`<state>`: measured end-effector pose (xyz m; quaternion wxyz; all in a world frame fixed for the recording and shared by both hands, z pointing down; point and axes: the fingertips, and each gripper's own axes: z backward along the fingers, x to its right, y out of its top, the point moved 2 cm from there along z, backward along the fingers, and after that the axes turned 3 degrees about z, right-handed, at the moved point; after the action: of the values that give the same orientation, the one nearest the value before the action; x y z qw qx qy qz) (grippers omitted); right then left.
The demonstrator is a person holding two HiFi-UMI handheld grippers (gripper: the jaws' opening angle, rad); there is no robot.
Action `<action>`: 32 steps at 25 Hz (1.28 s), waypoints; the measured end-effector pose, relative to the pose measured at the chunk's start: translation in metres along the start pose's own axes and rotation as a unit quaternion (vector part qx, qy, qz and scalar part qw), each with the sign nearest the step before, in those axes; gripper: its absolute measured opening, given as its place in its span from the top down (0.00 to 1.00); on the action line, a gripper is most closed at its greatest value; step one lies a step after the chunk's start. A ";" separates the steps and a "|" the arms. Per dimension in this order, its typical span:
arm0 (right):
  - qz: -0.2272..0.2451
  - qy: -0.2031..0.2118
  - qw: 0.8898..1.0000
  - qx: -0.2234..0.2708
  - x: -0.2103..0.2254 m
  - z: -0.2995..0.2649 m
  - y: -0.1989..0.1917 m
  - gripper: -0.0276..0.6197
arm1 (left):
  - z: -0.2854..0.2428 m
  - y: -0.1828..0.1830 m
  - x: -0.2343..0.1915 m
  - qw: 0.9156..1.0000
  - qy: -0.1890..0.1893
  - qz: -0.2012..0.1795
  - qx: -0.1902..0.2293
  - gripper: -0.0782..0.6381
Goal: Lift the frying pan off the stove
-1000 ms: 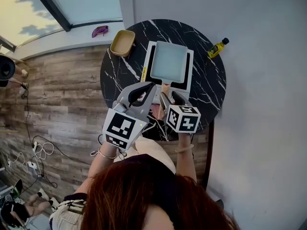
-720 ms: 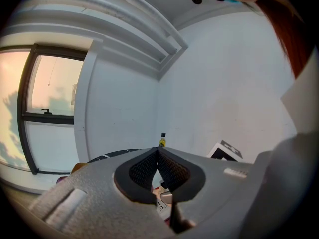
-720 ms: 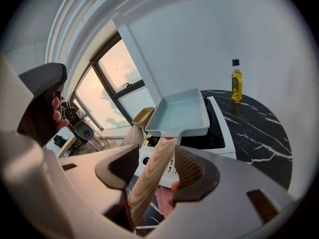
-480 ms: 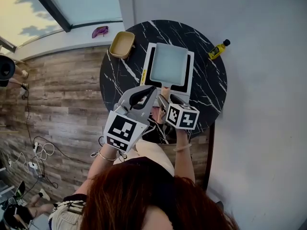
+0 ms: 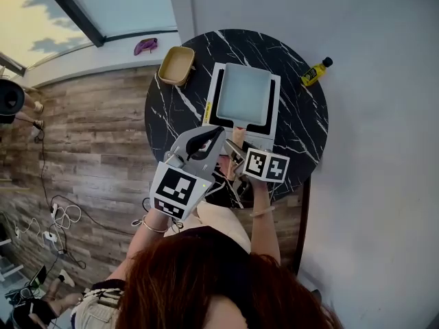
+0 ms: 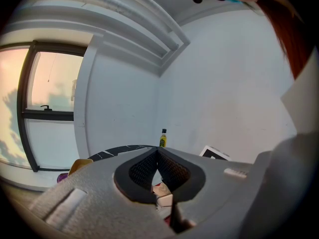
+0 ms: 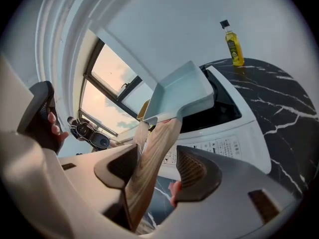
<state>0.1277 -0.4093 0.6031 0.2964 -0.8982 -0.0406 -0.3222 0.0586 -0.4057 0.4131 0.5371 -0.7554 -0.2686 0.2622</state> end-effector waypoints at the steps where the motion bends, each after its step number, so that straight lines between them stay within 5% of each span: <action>1: -0.014 0.011 1.000 0.000 0.000 -0.001 -0.001 0.57 | 0.000 0.000 0.000 1.000 0.000 0.000 -0.001 0.87; 13: -0.152 0.126 0.980 0.009 -0.007 -0.011 -0.003 0.76 | -0.001 -0.002 -0.001 1.000 0.003 0.000 -0.005 0.88; 20: -0.200 0.138 0.969 0.036 -0.004 -0.007 -0.003 0.80 | 0.005 0.000 0.001 1.000 0.009 -0.005 -0.003 0.87; 32: -0.209 0.138 0.967 0.037 -0.010 -0.001 -0.012 0.81 | 0.019 0.007 0.004 1.000 0.017 -0.017 0.006 0.87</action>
<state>0.1162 -0.3986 0.6034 0.2584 -0.8050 -0.1978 -0.4962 0.0494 -0.3916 0.4006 0.5505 -0.7518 -0.2708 0.2417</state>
